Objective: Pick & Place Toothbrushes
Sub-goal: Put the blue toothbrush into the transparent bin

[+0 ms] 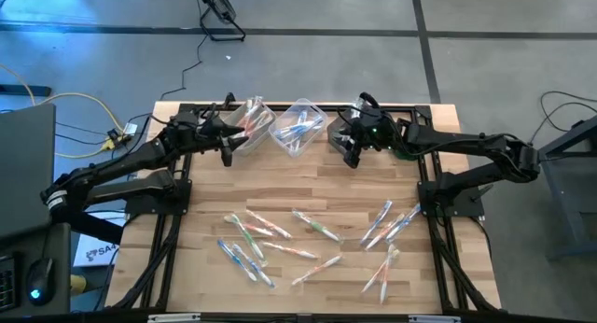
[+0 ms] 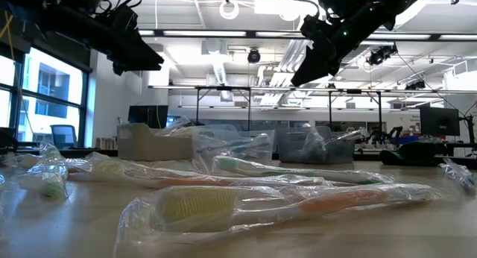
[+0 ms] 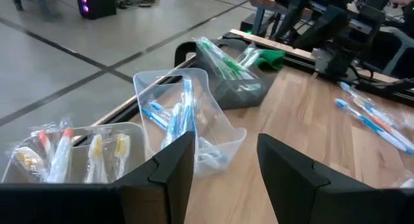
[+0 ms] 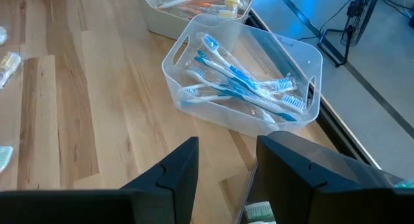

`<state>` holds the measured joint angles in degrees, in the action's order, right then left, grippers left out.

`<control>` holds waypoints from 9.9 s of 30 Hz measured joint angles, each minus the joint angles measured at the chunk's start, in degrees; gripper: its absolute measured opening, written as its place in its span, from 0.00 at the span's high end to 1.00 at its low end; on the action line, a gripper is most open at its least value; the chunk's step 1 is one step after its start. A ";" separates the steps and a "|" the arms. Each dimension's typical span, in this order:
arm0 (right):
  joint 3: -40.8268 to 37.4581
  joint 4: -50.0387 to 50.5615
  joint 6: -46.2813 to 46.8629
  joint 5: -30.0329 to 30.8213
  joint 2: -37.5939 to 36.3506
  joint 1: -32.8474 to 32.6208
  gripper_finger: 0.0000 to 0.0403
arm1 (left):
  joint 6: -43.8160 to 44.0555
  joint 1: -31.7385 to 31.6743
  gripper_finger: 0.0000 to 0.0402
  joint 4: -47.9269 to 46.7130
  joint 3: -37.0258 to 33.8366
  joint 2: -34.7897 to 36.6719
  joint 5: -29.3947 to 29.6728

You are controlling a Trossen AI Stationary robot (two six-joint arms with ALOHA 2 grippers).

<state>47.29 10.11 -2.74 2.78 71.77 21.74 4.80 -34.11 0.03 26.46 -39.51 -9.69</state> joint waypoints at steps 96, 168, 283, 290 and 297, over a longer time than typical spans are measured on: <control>-4.33 32.40 30.92 1.78 13.05 -47.36 0.59 | 0.08 0.02 0.59 -2.58 0.04 0.00 0.37; -4.53 25.53 27.96 14.83 13.76 -41.75 0.98 | -0.39 0.02 0.59 -6.12 0.04 0.00 2.80; 35.69 3.08 -48.36 -16.74 42.99 8.87 0.96 | 1.03 0.02 0.59 -3.15 0.04 0.00 3.34; 35.69 2.57 -48.29 -13.02 42.99 8.58 0.87 | 1.03 0.00 0.59 -3.15 0.04 0.00 3.34; 35.69 2.58 -47.83 -6.31 42.99 7.62 0.74 | 1.03 0.02 0.59 -3.15 0.04 0.00 3.34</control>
<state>82.98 12.69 -50.57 -3.53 114.76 29.36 5.82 -34.09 -3.11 26.50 -39.51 -6.35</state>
